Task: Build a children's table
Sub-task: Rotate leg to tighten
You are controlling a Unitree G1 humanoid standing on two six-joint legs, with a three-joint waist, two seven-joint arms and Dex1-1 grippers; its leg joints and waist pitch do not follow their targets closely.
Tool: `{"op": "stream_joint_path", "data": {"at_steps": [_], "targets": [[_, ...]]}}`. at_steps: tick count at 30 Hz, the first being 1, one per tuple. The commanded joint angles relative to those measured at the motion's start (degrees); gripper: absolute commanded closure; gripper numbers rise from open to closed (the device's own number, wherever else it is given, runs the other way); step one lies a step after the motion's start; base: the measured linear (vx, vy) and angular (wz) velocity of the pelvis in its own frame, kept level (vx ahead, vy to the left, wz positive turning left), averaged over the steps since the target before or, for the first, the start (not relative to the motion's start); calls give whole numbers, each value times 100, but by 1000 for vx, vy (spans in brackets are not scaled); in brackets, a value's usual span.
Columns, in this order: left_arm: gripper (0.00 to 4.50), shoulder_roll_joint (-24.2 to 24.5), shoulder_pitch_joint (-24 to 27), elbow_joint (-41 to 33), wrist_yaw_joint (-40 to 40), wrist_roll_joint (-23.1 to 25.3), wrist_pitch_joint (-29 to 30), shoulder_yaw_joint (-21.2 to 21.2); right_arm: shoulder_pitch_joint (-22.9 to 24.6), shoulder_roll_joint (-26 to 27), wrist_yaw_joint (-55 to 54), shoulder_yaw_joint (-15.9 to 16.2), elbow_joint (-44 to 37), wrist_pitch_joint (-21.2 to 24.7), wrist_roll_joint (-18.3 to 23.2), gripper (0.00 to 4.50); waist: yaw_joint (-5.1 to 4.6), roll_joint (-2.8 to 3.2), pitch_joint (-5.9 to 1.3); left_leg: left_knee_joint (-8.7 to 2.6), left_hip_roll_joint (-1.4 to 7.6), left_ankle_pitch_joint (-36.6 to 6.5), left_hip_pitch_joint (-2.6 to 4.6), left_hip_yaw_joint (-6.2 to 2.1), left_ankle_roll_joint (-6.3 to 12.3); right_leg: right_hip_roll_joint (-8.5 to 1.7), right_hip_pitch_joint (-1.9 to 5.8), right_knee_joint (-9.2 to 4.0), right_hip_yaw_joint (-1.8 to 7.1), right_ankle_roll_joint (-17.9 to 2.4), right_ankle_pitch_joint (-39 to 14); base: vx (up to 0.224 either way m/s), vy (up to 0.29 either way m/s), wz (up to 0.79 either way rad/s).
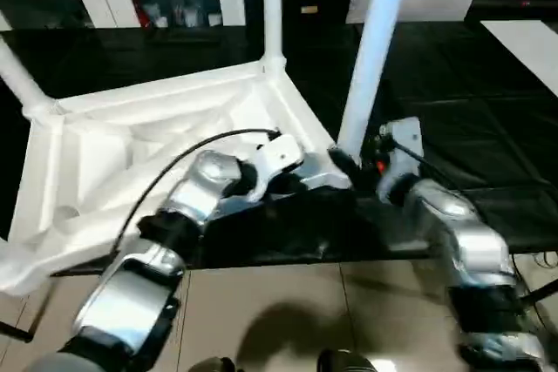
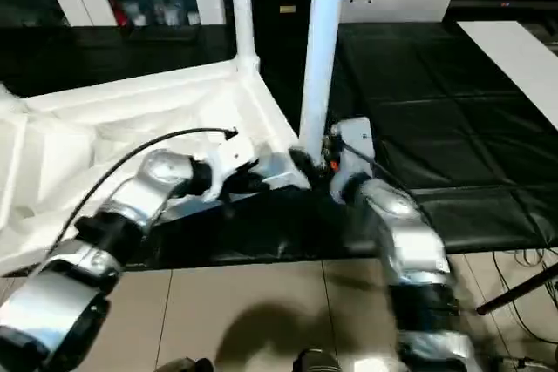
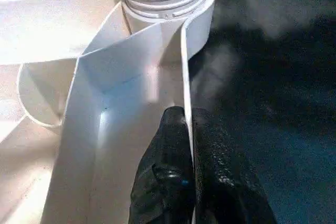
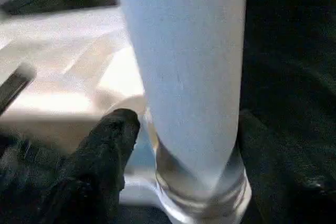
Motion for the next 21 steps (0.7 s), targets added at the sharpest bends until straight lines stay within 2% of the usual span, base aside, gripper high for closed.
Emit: {"op": "stream_joint_path", "data": {"at_steps": [1,5,6,7,8,9,11,13,14,17,21], "targets": [[450,150,81,-261,-613,-230,-478,-46,111,-336,812,255,-143,-221,79,86,26,-73,-391,-345,264,-1317,116,-119,566,-270,317,-399,177,-1343,-1490,0,0,0],[450,479,162,-230,-1320,-284,-905,-216,209,-871,1860,325,-199,-523,234,86,30,-68,-376,-369,283,-1532,129,-127,470,-270,296,-409,185,-1341,-1714,0,0,0],[450,479,162,-230,-1320,-284,-905,-216,209,-871,1860,325,-199,-523,234,86,33,-65,-377,-371,286,-1568,133,-131,468,-271,291,-412,184,-1341,-1734,0,0,0],[450,599,183,-245,-1657,-343,-1050,-259,228,-1127,2426,380,-187,-588,416,86,63,-57,-380,-374,303,-1586,158,-126,449,-269,277,-406,188,-1376,-1678,0,0,0],[450,662,195,-266,-1953,-431,-1148,-264,223,-1314,2852,443,-150,-626,541,86,79,-76,-381,-373,308,-1564,149,-125,460,-270,292,-396,184,-1387,-1640,0,0,0],[450,662,195,-266,-1953,-431,-1148,-264,223,-1314,2852,443,-150,-626,541,86,108,-70,-387,-369,312,-1523,152,-119,484,-272,307,-385,183,-1412,-1564,0,0,0],[450,765,233,-360,-2422,-523,-1220,-343,180,-1581,3517,632,-48,-689,627,112,177,-56,-392,-361,333,-1353,153,-96,544,-269,295,-336,187,-1542,-1235,0,0,0],[450,790,244,-379,-2521,-533,-1245,-367,167,-1631,3662,675,-21,-707,642,123,206,-61,-394,-355,336,-1311,151,-89,572,-280,293,-325,189,-1591,-1167,0,0,0],[450,811,239,-376,-2618,-543,-1298,-392,142,-1693,3865,748,26,-753,643,134,236,-83,-393,-352,335,-1276,150,-84,573,-286,286,-324,191,-1585,-1190,0,0,0],[450,842,196,-345,-2805,-578,-1397,-421,32,-1754,4296,857,182,-756,693,169,283,-77,-388,-355,338,-1269,152,-89,541,-294,286,-320,191,-1578,-1310,0,0,0],[450,859,186,-363,-2968,-617,-1449,-456,-134,-1717,4484,916,346,-669,831,201,291,-87,-378,-363,333,-1331,149,-93,493,-292,280,-327,188,-1549,-1405,0,0,0]]}}
